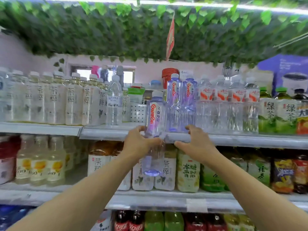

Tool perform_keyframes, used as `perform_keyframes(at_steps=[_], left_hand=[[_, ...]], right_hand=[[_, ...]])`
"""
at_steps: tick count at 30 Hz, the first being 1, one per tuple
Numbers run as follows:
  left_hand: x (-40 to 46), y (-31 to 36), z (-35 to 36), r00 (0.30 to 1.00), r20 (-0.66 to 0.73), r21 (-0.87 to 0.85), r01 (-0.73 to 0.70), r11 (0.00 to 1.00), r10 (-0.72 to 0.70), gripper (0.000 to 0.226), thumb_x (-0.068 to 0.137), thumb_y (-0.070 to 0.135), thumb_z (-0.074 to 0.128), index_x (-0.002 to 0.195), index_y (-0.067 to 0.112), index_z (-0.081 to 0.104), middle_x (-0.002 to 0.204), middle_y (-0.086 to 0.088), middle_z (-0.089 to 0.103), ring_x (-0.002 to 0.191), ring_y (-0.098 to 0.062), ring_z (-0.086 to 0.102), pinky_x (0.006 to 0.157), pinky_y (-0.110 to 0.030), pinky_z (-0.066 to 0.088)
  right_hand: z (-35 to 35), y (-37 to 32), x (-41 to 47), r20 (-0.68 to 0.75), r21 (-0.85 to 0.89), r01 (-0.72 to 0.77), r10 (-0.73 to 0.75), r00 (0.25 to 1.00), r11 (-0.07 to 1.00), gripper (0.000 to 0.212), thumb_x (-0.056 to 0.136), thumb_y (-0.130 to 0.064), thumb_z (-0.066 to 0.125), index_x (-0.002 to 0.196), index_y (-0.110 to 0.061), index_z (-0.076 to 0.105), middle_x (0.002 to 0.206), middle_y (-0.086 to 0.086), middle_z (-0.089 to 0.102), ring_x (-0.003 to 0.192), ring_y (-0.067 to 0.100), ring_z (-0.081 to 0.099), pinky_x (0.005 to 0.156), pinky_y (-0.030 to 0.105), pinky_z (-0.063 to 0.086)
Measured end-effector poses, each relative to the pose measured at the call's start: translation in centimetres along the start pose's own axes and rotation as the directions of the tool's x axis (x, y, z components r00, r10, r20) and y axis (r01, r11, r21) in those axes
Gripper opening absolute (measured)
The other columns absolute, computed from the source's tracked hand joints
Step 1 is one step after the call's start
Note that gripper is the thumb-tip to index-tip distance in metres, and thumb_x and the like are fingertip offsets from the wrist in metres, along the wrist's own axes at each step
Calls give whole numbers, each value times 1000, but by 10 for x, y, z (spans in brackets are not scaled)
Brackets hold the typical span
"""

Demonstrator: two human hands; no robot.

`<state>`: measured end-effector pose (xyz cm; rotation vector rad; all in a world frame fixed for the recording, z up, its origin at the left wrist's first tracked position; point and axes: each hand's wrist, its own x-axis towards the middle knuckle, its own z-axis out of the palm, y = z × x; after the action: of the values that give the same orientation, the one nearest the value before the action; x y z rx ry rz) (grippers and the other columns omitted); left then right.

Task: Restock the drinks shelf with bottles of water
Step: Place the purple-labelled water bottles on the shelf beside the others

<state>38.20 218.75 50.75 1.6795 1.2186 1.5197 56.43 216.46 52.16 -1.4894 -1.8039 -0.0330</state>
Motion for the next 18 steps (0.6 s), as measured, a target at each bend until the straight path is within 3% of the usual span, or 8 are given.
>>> perform_keyframes(at_steps=[2,5,10,15,18], left_hand=[[19,9,-10,999,-40,6,-27,1000,28,66,64,22,85,121,13,53,100,-8,68,87,-23,68,80,-41,57],[51,23,-22,995,-65,5,-72,997,72,75,64,27,85,128,12,49,103,-6,66,93,-23,66,91,-43,51],[112,45,-33,988,-62,-71,-147,986,143,84,56,34,88,128,12,52,115,-9,65,102,-28,64,95,-48,49],[165,44,-23,976,-52,-69,-213,975,209,52,64,29,84,107,15,59,106,-8,67,95,-26,66,91,-47,51],[190,30,-9,974,-37,-33,-224,974,222,60,63,34,85,113,14,59,108,-5,67,97,-23,64,91,-44,51]], right_hand=[[7,-4,9,-8,-14,6,-6,1000,1000,71,84,-42,64,142,-15,32,139,7,39,128,23,37,105,36,35],[17,-8,23,-8,-51,-4,4,1000,999,73,86,-44,62,143,-16,28,145,5,32,134,23,28,111,37,29],[30,-13,50,-57,-45,-49,46,997,998,75,84,-41,65,144,-20,26,147,2,30,136,19,26,109,35,29],[45,-14,66,-117,-69,-82,74,990,994,74,83,-42,66,143,-23,26,145,0,31,134,17,28,108,32,29],[55,-13,69,-136,-85,-111,98,986,990,74,84,-40,65,144,-23,25,146,-1,30,135,17,26,109,32,27]])
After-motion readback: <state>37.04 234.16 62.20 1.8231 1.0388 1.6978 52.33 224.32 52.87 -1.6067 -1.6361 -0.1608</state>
